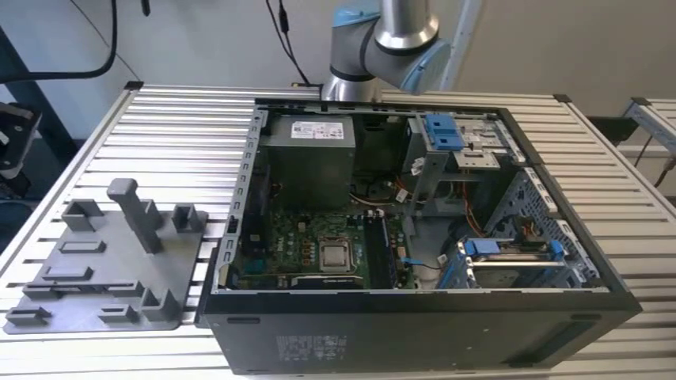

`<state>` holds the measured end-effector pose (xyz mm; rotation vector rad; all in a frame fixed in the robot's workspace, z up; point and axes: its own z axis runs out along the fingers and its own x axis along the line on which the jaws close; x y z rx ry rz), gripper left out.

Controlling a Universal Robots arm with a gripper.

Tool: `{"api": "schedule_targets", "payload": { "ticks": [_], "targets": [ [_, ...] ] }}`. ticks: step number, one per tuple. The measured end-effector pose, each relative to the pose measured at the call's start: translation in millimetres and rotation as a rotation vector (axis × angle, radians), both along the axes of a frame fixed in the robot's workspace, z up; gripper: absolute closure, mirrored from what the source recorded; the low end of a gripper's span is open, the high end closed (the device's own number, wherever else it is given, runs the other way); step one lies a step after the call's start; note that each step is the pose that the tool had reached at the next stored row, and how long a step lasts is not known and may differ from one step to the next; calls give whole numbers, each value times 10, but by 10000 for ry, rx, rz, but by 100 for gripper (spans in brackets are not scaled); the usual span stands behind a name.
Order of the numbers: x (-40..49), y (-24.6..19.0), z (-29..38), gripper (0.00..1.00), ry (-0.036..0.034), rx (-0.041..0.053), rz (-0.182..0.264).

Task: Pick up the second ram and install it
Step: 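Pick up the second ram and move it above second insertion slot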

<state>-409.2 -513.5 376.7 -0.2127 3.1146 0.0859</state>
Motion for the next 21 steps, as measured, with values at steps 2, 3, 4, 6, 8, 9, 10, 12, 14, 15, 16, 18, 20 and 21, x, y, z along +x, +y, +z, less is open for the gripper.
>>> {"api": "schedule_targets", "payload": {
  "ticks": [2, 3, 4, 6, 8, 9, 10, 12, 14, 15, 16, 18, 20, 21],
  "targets": [
    [0, 0, 0, 89, 0, 0, 239],
    [0, 0, 0, 89, 0, 0, 357],
    [0, 0, 0, 89, 0, 0, 487],
    [0, 0, 0, 89, 0, 0, 722],
    [0, 0, 0, 89, 1, 0, 972],
    [0, 0, 0, 89, 0, 0, 1129],
    [0, 0, 0, 89, 0, 0, 1284],
    [0, 0, 0, 89, 1, -1, 1577],
    [0, 0, 0, 89, 0, 0, 1859],
    [0, 0, 0, 89, 0, 0, 1997],
    [0, 0, 0, 89, 0, 0, 2137],
    [0, 0, 0, 89, 0, 0, 2441],
    [0, 0, 0, 89, 0, 0, 2746],
    [0, 0, 0, 89, 0, 0, 2907]
  ]
}}
